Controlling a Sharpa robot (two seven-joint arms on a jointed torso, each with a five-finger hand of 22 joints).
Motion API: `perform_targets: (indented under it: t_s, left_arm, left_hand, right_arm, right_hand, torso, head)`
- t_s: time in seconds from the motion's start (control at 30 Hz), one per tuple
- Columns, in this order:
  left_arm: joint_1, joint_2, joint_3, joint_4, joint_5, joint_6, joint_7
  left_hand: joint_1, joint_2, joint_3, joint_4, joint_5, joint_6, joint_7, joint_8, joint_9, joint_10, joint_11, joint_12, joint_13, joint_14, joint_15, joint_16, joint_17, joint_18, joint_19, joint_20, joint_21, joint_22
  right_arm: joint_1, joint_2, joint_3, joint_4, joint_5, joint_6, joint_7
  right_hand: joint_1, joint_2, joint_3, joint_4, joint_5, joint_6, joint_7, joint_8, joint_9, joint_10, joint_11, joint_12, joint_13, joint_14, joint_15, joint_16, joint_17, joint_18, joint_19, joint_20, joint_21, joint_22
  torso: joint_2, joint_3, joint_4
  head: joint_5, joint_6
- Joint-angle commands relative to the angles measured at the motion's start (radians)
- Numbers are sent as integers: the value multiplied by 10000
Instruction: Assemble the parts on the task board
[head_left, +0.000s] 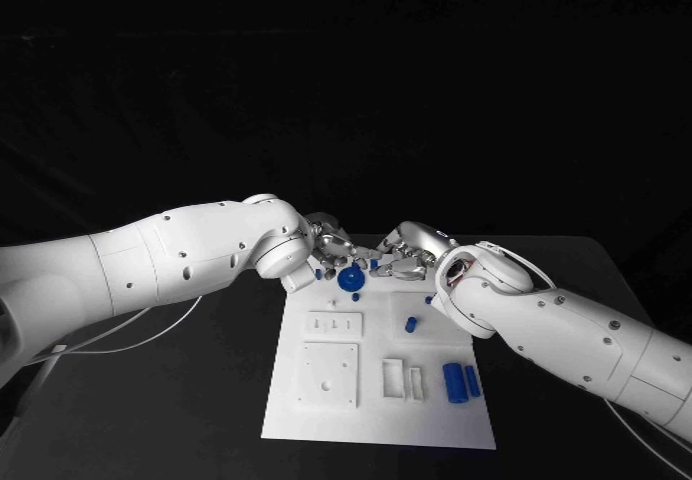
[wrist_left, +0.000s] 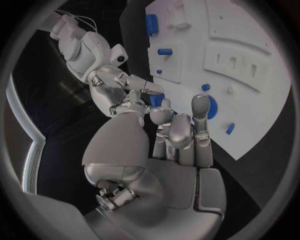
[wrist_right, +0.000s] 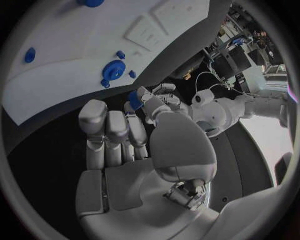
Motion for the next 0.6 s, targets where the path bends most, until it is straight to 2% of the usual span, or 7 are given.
perform_targets:
  t_s: [0.03,0.23,0.4,0.43,0.6]
  left_arm:
    - [15,52,3,-14,-65,138,-38]
    - [14,109,0,-45,-103,159,-71]
    - [13,135,-2,-65,-93,211,-29]
    - [13,137,-2,-69,-83,227,-19]
    - [13,159,-4,-86,-50,292,5]
  left_hand:
    - [-35,110,-2,-131,48,-66,9,-29,19,314,74,-46,-6,-53,-17,-60,-23,90,95,-7,-145,150]
    - [-39,204,-42,-331,78,-73,13,-30,4,312,78,-47,-14,-51,-23,-64,-30,78,151,-13,-278,327]
    - [-62,320,-109,-488,105,-75,15,-29,-8,307,80,-48,-17,-53,-20,-60,-31,78,195,-10,-399,471]
    - [-79,413,-173,-605,116,-90,23,-30,-15,303,87,-53,-24,-59,-20,-73,-45,73,221,-10,-485,560]
    - [-95,547,-267,-793,149,-94,19,-28,-41,294,91,-59,-33,-63,-14,-81,-52,67,271,-6,-624,733]
  right_arm:
    - [8,37,-4,2,-110,176,-6]
    - [13,76,-6,23,-110,189,-1]
    - [15,99,-6,63,-116,205,0]
    - [15,103,-7,71,-126,205,-2]
    - [15,120,-8,91,-163,204,-10]
  right_hand:
    - [15,-119,-4,46,-3,32,-18,25,8,-20,-68,-7,1244,-4,-52,-37,-11,-152,597,-31,-36,957]
    - [15,-119,-4,46,-3,32,-18,25,8,-20,-68,-7,1244,-4,-52,-37,-11,-152,597,-31,-36,957]
    - [28,-137,3,92,11,35,-20,28,11,-25,-70,-14,1241,-4,-57,-47,-15,-149,595,-35,-63,947]
    - [28,-137,3,92,11,35,-20,28,11,-25,-70,-14,1241,-4,-57,-47,-15,-149,595,-35,-63,947]
    - [25,-138,-1,108,0,27,-21,26,10,-32,-71,-29,1236,-5,-58,-53,-19,-148,595,-36,-67,945]
  torso:
    - [-5,6,-6]
    - [2,-1,-4]
    - [-2,5,-12]
    - [-1,5,-13]
    - [2,4,-14]
  head:
    - [16,3]
    - [17,26]
    - [31,-2]
    - [32,-2]
    - [39,7]
